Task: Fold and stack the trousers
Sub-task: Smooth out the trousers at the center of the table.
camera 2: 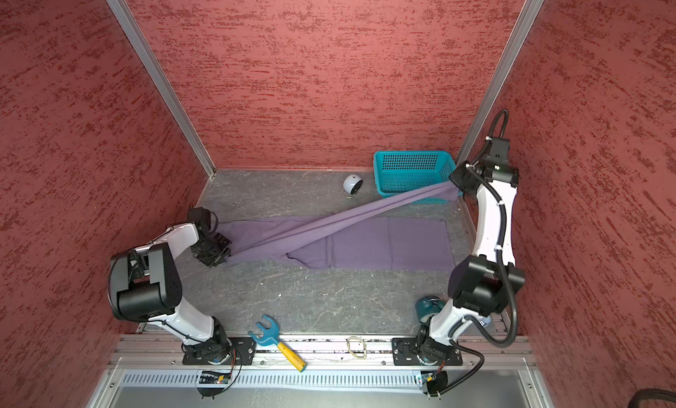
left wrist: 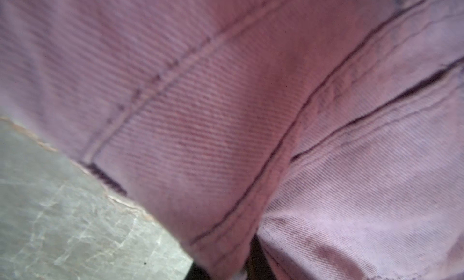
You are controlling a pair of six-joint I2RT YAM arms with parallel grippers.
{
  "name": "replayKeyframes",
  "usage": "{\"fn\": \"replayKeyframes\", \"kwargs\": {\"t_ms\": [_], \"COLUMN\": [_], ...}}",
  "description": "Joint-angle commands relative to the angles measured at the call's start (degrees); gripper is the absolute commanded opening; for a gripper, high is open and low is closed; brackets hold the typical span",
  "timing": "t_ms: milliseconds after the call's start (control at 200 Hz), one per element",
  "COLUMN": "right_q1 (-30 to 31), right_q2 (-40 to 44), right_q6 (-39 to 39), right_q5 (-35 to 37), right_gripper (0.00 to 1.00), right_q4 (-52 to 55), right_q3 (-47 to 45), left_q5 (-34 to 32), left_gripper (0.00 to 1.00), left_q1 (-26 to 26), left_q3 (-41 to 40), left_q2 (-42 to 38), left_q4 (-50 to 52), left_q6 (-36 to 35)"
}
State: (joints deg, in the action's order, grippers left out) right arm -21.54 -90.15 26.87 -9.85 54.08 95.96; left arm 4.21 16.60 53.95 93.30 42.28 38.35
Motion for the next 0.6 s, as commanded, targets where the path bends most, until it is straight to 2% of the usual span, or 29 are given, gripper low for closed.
{"fn": "replayKeyframes", "kwargs": {"t_ms": [0,60,135,396,426,486,511,546,591], "right_q1": [-2.4,-4.0,-6.0,-10.0,-10.2,-10.5,-10.7,-10.8,-10.7], "right_q2": [7.9,11.0,11.4,10.2,10.0,9.4,9.1,8.9,8.5], "right_q6": [3.0,5.7,7.8,6.7,6.7,6.4,6.1,5.6,4.7], "right_q5": [9.0,8.5,7.8,12.3,12.5,11.6,11.0,9.9,9.3], "right_gripper": [0.0,0.0,0.0,0.0,0.07,0.37,0.47,0.56,0.62], "right_q4": [-14.2,-18.3,-20.1,-17.6,-17.4,-17.4,-17.2,-17.1,-16.1], "right_q3": [-21.1,-34.3,-43.4,-47.5,-47.8,-48.3,-48.2,-47.9,-46.9], "left_q5": [-7.9,-7.3,-6.8,-7.3,-7.7,-7.4,-7.2,-7.1,-7.0], "left_gripper": [0.18,0.18,0.18,0.2,0.21,0.25,0.28,0.33,0.37], "left_q1": [2.6,3.8,5.0,8.1,8.7,10.0,10.4,10.5,9.9], "left_q3": [-0.8,-0.8,-0.7,-1.2,-1.2,-1.2,-1.1,-0.7,-0.1], "left_q2": [0.2,0.2,0.1,-0.3,-0.4,-0.6,-0.7,-0.9,-1.4], "left_q4": [-1.1,-1.3,-1.6,-2.0,-2.0,-2.2,-2.1,-1.9,-1.4], "left_q6": [0.4,0.4,0.5,0.8,0.9,1.1,1.2,1.4,1.4]}}
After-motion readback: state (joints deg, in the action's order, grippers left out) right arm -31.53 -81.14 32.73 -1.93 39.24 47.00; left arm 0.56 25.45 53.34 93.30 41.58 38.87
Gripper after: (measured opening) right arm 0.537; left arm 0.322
